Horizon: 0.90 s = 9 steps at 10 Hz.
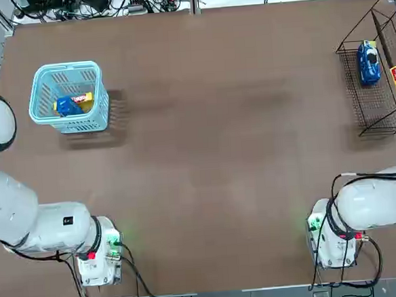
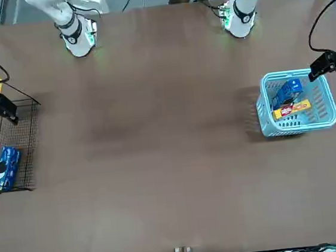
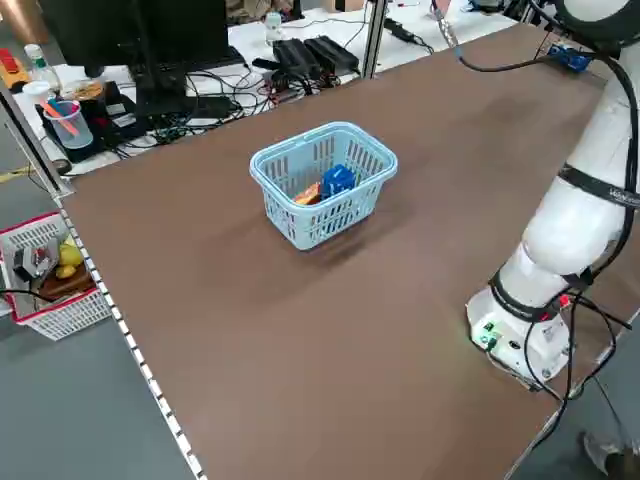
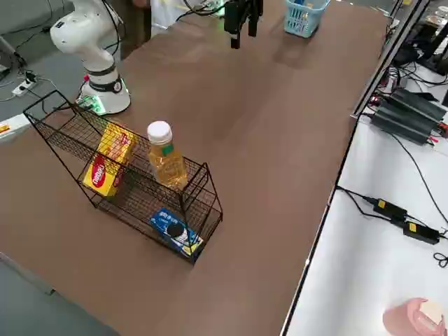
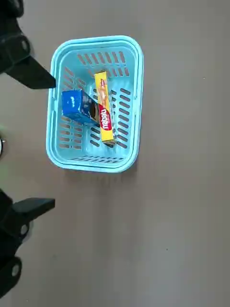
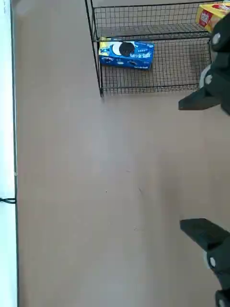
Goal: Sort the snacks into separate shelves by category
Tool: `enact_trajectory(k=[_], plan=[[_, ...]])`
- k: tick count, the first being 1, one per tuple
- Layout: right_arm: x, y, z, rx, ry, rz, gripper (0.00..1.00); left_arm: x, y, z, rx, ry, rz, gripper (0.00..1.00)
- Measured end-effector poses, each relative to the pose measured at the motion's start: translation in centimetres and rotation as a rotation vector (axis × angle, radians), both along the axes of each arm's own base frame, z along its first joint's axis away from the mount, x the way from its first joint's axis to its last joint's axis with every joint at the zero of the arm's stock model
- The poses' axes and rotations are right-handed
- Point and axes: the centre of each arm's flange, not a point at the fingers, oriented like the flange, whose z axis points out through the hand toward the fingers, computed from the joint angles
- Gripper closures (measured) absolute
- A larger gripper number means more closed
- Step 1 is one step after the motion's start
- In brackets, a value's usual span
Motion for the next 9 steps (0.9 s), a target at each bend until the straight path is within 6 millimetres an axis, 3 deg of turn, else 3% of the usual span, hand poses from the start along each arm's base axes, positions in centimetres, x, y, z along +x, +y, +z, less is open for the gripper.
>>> enact_trajectory(k=[5,7,9], plan=[[0.0,0.0,0.0,0.0,-0.002,0.0,0.0,0.2,1.5,-0.5,0.006,0.007,-0.023,0.0],[0.0,0.0,0.0,0.0,-0.002,0.0,0.0,0.8,5.0,-2.2,0.014,0.008,0.031,0.01],[0.0,0.0,0.1,0.0,-0.003,0.0,0.0,1.6,8.3,-6.1,0.015,-0.011,0.081,0.02]])
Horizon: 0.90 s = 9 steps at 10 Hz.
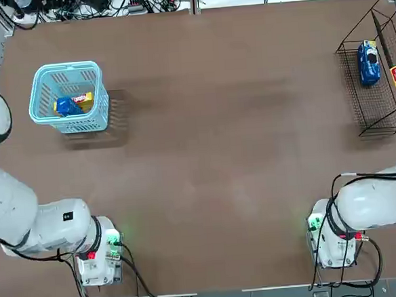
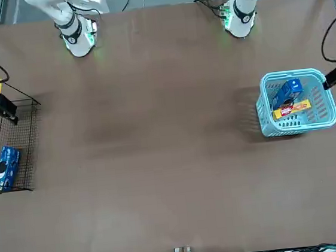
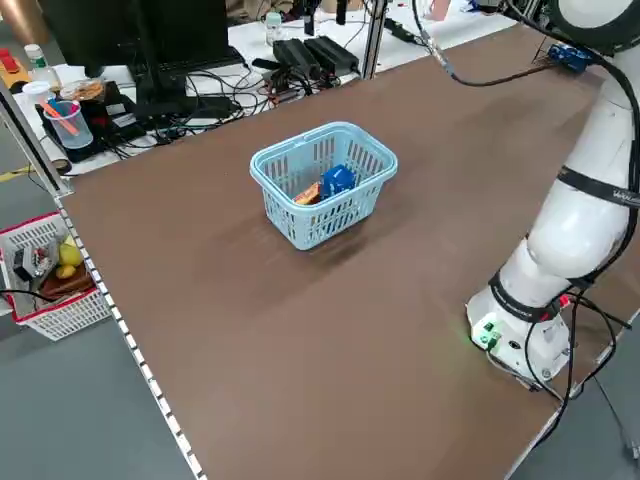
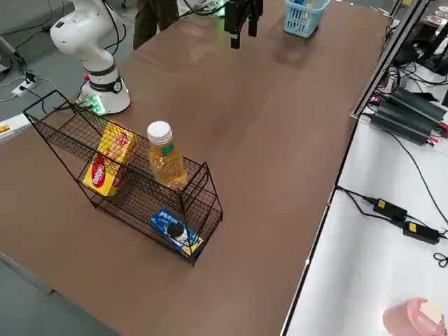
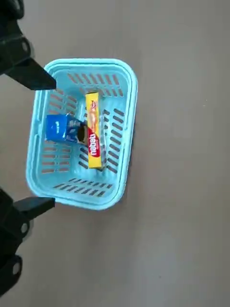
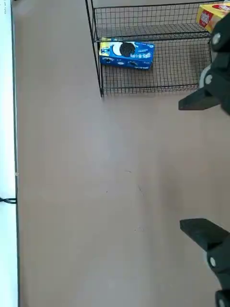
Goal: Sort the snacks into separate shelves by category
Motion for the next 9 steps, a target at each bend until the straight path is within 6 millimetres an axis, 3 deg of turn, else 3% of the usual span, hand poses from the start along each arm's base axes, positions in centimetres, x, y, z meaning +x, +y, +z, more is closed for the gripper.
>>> enact_trajectory(k=[2,4,7,9], plan=[[0.0,0.0,0.0,0.0,-0.003,0.0,0.0,-0.2,2.6,-4.8,-0.004,0.015,0.018,0.02],[0.0,0.0,0.1,0.0,-0.004,0.001,0.0,-0.8,3.9,-9.5,-0.016,0.018,0.038,0.04],[0.0,0.0,0.1,0.0,-0.004,0.001,0.0,-2.6,4.1,-15.1,-0.025,0.052,0.05,0.04],[0.0,0.0,0.1,0.0,-0.004,0.001,0.0,-5.2,3.2,-18.9,-0.026,0.062,0.046,0.03]])
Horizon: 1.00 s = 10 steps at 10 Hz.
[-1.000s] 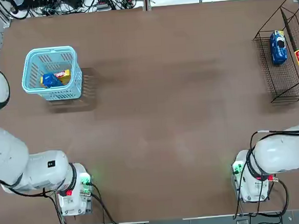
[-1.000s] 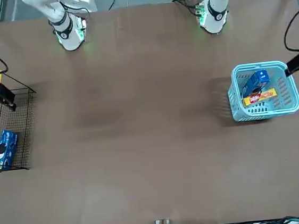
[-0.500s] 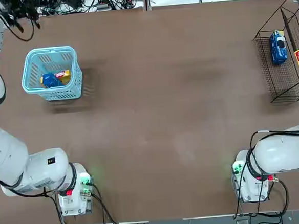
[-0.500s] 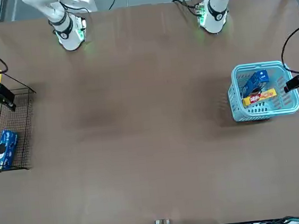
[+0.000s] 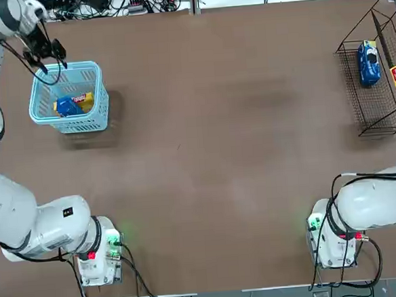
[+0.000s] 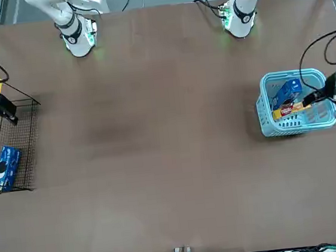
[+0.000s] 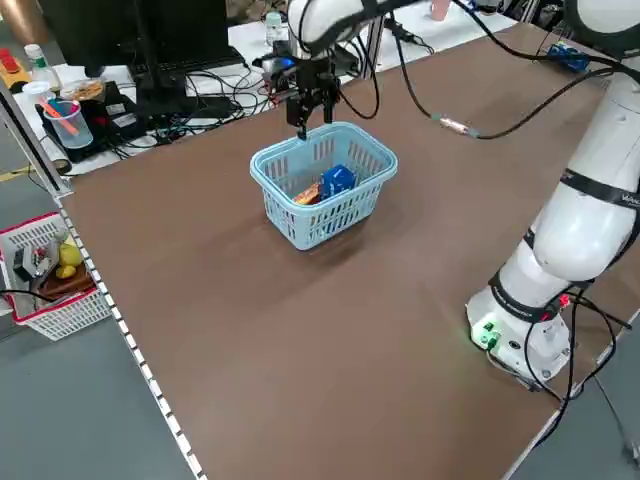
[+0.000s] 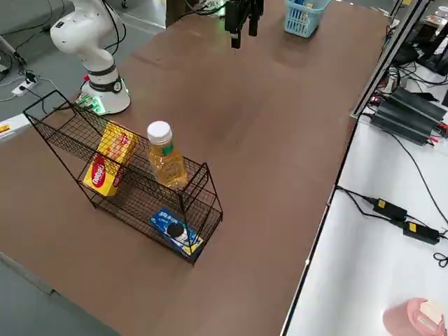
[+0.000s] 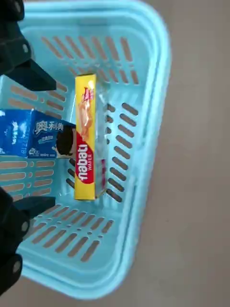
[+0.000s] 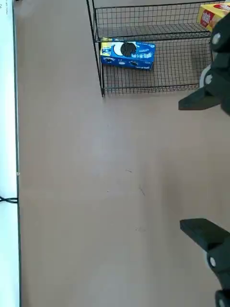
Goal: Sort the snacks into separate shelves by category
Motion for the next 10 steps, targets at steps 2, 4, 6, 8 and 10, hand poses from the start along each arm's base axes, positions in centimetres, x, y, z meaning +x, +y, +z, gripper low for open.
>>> enact_trajectory(k=[2,4,6,8,10], plan=[[0.0,0.0,0.0,0.0,0.001,0.0,0.0,-2.4,-0.5,-2.2,-0.006,0.034,0.001,0.03],[0.0,0.0,0.0,0.0,0.001,0.0,0.0,-3.6,-0.7,-3.0,-0.01,0.055,0.001,0.03],[0.0,0.0,0.0,0.0,-0.001,0.001,0.0,-4.2,-0.8,-3.9,-0.006,0.075,-0.005,0.03],[0.0,0.7,0.0,0.0,-0.001,0.013,0.0,-4.5,-0.8,-4.2,0.003,0.082,-0.013,0.03],[0.1,1.4,0.1,0.002,-0.009,0.025,0.0,-4.6,-0.7,-4.3,0.003,0.085,-0.013,0.03]])
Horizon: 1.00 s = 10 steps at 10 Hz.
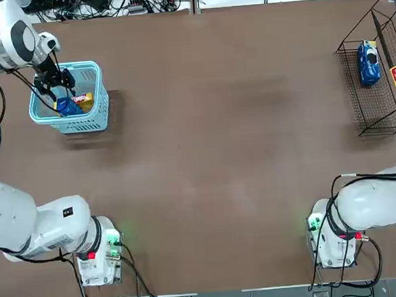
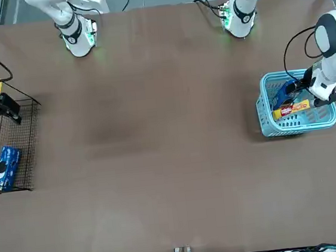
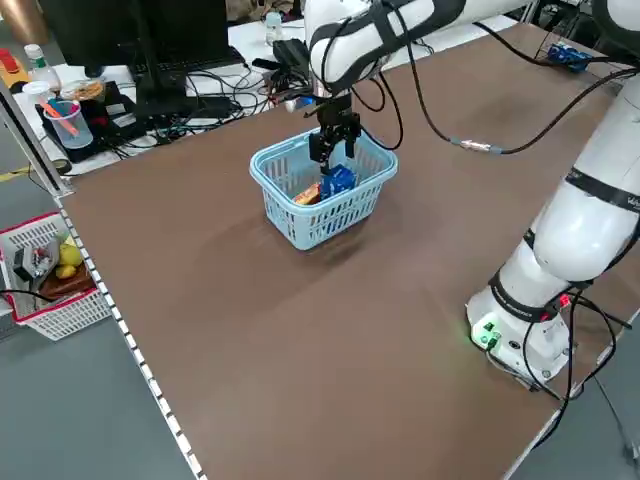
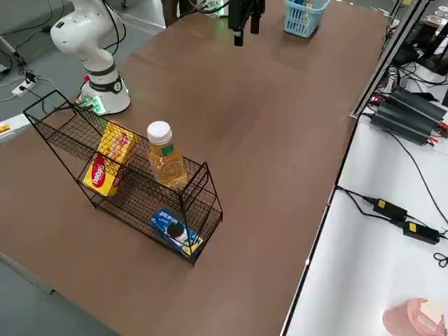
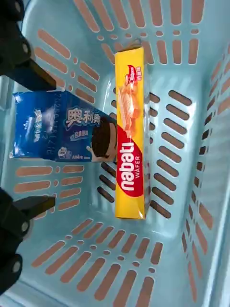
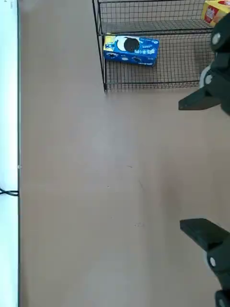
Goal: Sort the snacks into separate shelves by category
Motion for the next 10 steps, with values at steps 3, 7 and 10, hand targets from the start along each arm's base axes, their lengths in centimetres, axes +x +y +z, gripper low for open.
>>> enact_trajectory(k=[3,7,10], plan=[[0.1,0.2,0.1,0.001,-0.011,0.003,0.0,-0.6,1.5,-0.3,-0.006,0.007,-0.008,0.03],[0.2,0.7,0.3,0.036,-0.024,0.007,0.0,-0.8,2.0,-0.4,-0.008,0.008,-0.004,0.03],[0.2,1.3,0.3,0.127,-0.025,0.003,0.0,-0.9,1.7,-0.7,-0.009,0.011,-0.009,0.04]])
